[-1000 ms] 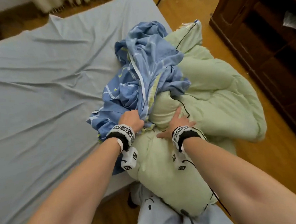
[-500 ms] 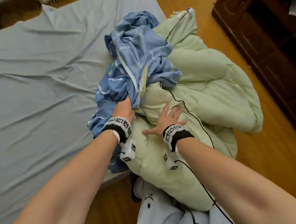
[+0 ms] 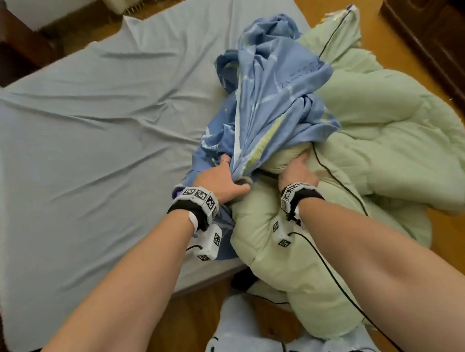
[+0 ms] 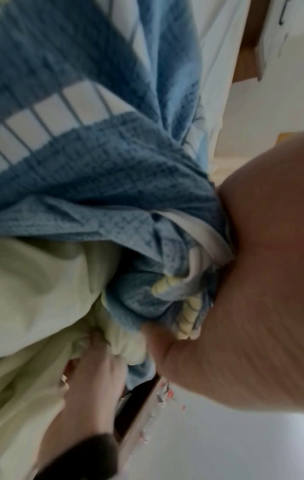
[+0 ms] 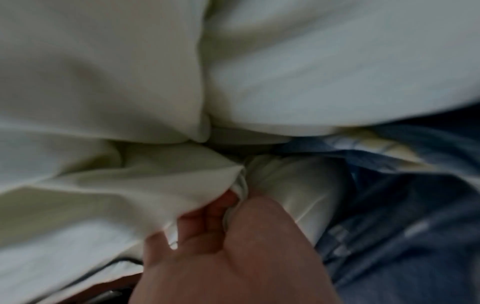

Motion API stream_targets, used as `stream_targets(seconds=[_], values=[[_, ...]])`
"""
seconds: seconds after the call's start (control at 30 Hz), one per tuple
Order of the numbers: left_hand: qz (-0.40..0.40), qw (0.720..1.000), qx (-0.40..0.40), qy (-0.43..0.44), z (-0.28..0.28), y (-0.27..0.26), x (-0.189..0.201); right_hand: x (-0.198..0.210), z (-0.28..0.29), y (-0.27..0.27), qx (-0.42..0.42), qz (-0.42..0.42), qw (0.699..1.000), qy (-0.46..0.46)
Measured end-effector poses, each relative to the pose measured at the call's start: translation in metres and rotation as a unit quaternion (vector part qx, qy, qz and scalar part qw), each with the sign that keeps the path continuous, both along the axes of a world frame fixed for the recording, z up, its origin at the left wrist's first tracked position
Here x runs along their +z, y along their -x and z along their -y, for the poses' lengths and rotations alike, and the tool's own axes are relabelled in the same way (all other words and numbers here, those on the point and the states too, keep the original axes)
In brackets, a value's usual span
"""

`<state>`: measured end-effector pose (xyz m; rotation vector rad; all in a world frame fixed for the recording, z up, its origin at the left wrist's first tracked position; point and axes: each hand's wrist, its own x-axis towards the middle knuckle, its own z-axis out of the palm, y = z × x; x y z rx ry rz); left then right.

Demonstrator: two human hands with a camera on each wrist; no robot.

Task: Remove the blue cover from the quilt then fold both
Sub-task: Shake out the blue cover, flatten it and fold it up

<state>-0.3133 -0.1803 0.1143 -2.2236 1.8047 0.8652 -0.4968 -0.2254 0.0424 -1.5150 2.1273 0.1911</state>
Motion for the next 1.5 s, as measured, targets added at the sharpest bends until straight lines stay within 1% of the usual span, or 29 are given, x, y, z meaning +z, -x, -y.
stream_targets(seconds=[0.07,0.1,0.17,0.23,0.3,0.33,0.43,0.47,0.53,0.6,0.63,0.67,0.7,0.77,0.8,0.87,0.9,0.97,1.07,1.17,1.23,1.33,1.5], values=[[0.033,0.999,-0.011,0.004,-0.006,-0.02,-0.001,0.014,-0.009,-0.013,0.004,0.016,1.0,0.01],[0.056,0.998,-0.009,0.016,-0.006,-0.033,0.0,0.021,-0.013,-0.014,-0.009,0.022,1.0,0.01],[0.117,0.992,-0.005,0.046,-0.008,-0.059,0.006,0.04,-0.02,-0.001,-0.078,0.036,0.996,0.02],[0.155,0.986,0.011,0.064,-0.009,-0.085,0.012,0.059,-0.029,0.025,-0.177,0.021,0.983,0.034],[0.168,0.982,0.03,0.081,-0.009,-0.106,0.019,0.07,-0.041,0.053,-0.256,0.008,0.966,0.03],[0.167,0.981,0.037,0.088,-0.007,-0.112,0.024,0.07,-0.045,0.061,-0.278,0.009,0.96,0.022],[0.149,0.983,0.03,0.106,0.003,-0.103,0.037,0.064,-0.053,0.057,-0.327,0.017,0.945,0.016],[0.132,0.985,0.028,0.111,0.007,-0.093,0.042,0.063,-0.055,0.047,-0.318,0.016,0.948,0.014],[0.089,0.989,0.031,0.117,0.011,-0.071,0.048,0.066,-0.059,0.015,-0.249,0.012,0.968,0.027],[0.058,0.992,0.028,0.109,0.01,-0.053,0.048,0.069,-0.065,-0.024,-0.12,0.039,0.991,0.043],[0.052,0.993,0.02,0.103,0.008,-0.048,0.046,0.064,-0.069,-0.044,-0.038,0.062,0.997,0.031],[0.051,0.994,0.012,0.096,0.005,-0.046,0.043,0.053,-0.073,-0.062,0.026,0.075,0.997,-0.001],[0.052,0.994,0.004,0.092,0.001,-0.045,0.038,0.039,-0.076,-0.077,0.059,0.08,0.995,-0.034],[0.062,0.994,-0.016,0.093,-0.006,-0.047,0.028,0.015,-0.08,-0.094,0.048,0.079,0.993,-0.073],[0.08,0.992,-0.03,0.089,-0.01,-0.048,0.022,0.007,-0.08,-0.096,0.049,0.075,0.993,-0.08],[0.131,0.987,-0.058,0.072,-0.021,-0.05,0.012,-0.004,-0.077,-0.089,0.08,0.073,0.992,-0.06],[0.154,0.984,-0.067,0.063,-0.026,-0.054,0.008,-0.003,-0.074,-0.081,0.087,0.066,0.993,-0.047],[0.192,0.978,-0.072,0.05,-0.03,-0.066,0.004,0.003,-0.068,-0.058,0.066,0.044,0.997,-0.018],[0.228,0.972,-0.046,0.04,-0.025,-0.087,0.008,0.025,-0.06,-0.005,-0.016,0.008,1.0,0.021],[0.244,0.967,-0.043,0.059,-0.014,-0.101,0.021,0.047,-0.05,0.049,-0.115,-0.036,0.991,0.06],[0.243,0.966,-0.053,0.077,-0.011,-0.114,0.033,0.057,-0.047,0.071,-0.167,-0.073,0.98,0.076],[0.239,0.965,-0.054,0.097,-0.014,-0.148,0.046,0.062,-0.05,0.068,-0.207,-0.12,0.967,0.083],[0.235,0.965,-0.059,0.103,-0.038,-0.221,0.059,0.062,-0.072,0.02,-0.241,-0.141,0.957,0.082]])
